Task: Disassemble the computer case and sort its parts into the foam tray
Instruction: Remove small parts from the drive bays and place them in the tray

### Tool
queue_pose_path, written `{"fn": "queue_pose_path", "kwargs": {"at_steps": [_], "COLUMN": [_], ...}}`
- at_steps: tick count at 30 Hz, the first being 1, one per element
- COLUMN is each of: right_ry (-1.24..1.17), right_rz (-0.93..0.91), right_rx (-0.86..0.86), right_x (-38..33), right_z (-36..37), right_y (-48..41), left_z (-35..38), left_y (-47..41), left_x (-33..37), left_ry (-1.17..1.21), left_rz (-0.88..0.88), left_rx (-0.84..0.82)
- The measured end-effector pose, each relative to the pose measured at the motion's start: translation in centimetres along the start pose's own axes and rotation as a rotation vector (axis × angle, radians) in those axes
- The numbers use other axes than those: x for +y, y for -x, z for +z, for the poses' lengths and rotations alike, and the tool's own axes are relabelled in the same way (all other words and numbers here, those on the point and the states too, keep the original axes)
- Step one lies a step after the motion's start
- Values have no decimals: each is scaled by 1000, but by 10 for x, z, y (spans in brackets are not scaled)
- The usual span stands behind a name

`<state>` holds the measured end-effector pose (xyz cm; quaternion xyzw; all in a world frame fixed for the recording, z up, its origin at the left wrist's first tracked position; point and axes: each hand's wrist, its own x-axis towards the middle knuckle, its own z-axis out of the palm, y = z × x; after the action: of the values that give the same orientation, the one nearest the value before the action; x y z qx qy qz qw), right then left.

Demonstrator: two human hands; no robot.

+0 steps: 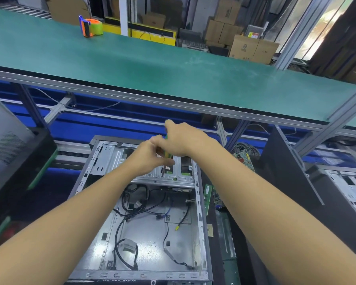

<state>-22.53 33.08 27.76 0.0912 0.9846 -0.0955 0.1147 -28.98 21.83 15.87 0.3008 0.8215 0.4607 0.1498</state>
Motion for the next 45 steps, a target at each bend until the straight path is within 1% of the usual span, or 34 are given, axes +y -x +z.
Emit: {"fn": "queue_pose_path", "kwargs": {"at_steps": [2, 4, 5, 7, 8, 9, 12, 13, 15, 17, 19, 20, 22, 24, 25, 28, 31, 33, 34, 36, 38, 40, 42, 43, 45], "right_ry": [40, 71, 83, 85, 79, 67, 30, 30, 26, 12, 72, 83, 16, -21, -23, -31, -62, -70, -27, 119, 62, -35, -75, -72, -34], "right_rz": [70, 34, 3, -64, -100, -138, -197, -188, -104, 18, 49, 38, 31, 4, -18, -73, -15, 85, 101, 27, 2, -20, -64, -93, -127], "right_rx": [59, 59, 33, -33, -70, -99, -183, -207, -220, -157, -49, -8, 31, -22, -55, -137, -174, -111, -61, 41, 114, 73, -32, -63, -89], "right_x": [-3, -3, -2, 3, 4, 5, 3, 4, 3, -1, -4, -5, -4, 0, 1, 1, 1, 1, 1, -1, 0, 2, 1, 0, -2], "right_z": [2, 4, 3, -1, -5, -8, -14, -14, -11, -7, 0, 3, 6, 2, -1, -11, -9, -6, -4, 0, 2, -1, -7, -10, -12], "right_y": [-2, -5, -5, -6, -6, -6, -4, -3, -4, -4, -7, -8, -8, -8, -8, -6, -6, -5, -5, -6, -7, -8, -7, -6, -5], "left_z": [4, 3, -1, -11, -16, -20, -21, -20, -15, -10, -8, -9, -13, -20, -22, -21, -15, -9, -6, -5, -8, -14, -18, -18, -16], "left_y": [-1, 2, 4, 8, 9, 9, 7, 6, 3, -2, -7, -8, -7, -2, 0, 3, -2, -5, -5, -5, -2, 3, 6, 7, 6], "left_x": [4, 7, 8, 6, 4, 2, 1, 2, 2, 2, 5, 7, 9, 9, 8, 2, 1, 3, 4, 6, 3, -1, -5, -5, -4], "left_ry": [-79, -88, -23, 219, 297, 307, 179, 150, 115, 45, -15, -40, -39, 56, 102, 118, -11, -85, -109, -137, -90, 44, 144, 156, 102], "left_rz": [-39, -23, 1, 18, 12, 15, 29, 28, 21, 3, -40, -50, -26, 14, 21, 3, -14, -14, -19, -36, -36, -15, 4, 1, -19], "left_rx": [7, -27, -61, -123, -127, -116, -99, -98, -69, -14, -6, -36, -147, -235, -242, -168, -44, -9, -16, -52, -108, -150, -153, -139, -77]}}
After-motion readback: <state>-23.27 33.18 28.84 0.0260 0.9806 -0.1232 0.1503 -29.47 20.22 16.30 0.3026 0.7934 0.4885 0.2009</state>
